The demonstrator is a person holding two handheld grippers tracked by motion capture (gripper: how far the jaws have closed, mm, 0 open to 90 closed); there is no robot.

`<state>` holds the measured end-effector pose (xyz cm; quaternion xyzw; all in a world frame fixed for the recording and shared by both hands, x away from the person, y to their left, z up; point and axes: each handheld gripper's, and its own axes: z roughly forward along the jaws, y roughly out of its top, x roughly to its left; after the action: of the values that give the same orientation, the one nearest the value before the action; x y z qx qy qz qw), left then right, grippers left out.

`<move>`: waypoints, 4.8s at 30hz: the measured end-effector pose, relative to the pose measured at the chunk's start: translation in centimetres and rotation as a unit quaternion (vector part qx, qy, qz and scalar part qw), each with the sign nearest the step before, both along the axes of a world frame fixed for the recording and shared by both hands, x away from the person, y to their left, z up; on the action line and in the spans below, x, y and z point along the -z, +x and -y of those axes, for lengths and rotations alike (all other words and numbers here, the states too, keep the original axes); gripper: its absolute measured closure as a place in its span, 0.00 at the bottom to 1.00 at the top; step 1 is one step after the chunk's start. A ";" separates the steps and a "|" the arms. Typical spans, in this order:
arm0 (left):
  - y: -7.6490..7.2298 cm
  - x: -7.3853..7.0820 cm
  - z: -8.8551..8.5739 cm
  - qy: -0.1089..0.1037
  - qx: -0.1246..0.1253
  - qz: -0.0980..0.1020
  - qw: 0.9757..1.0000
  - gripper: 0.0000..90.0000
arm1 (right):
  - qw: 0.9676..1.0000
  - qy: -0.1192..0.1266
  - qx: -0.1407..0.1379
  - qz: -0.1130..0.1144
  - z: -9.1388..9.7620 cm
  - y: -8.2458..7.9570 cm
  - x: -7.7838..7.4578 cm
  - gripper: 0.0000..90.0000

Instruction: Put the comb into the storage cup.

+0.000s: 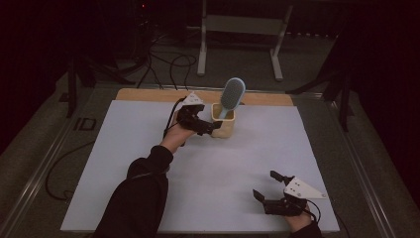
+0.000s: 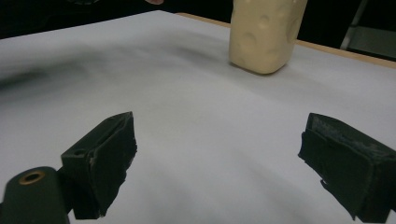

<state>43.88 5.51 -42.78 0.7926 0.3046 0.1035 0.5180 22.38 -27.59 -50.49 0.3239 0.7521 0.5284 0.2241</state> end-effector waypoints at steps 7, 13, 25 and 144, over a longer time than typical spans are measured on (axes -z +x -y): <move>-0.6 -0.7 -1.9 0.006 0.007 -0.001 1.000 0.00 | 1.000 -0.003 -0.003 0.001 -0.3 0.2 0.0 0.11; -1.6 -1.0 -3.9 0.009 0.004 0.000 1.000 0.00 | 1.000 -0.004 -0.003 0.001 -0.3 0.2 0.0 0.11; -3.4 -0.9 -7.0 0.017 -0.007 0.000 1.000 0.00 | 1.000 -0.007 -0.004 0.001 -0.5 0.2 0.0 0.11; -22.4 9.3 -23.6 0.074 -0.164 -0.002 0.984 0.00 | 1.000 -0.021 -0.015 -0.006 -1.3 0.6 0.3 0.11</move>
<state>21.49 29.16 -52.09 0.7680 0.4236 0.2076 0.4333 23.00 -26.32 -50.82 0.3109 0.7692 0.5141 0.2177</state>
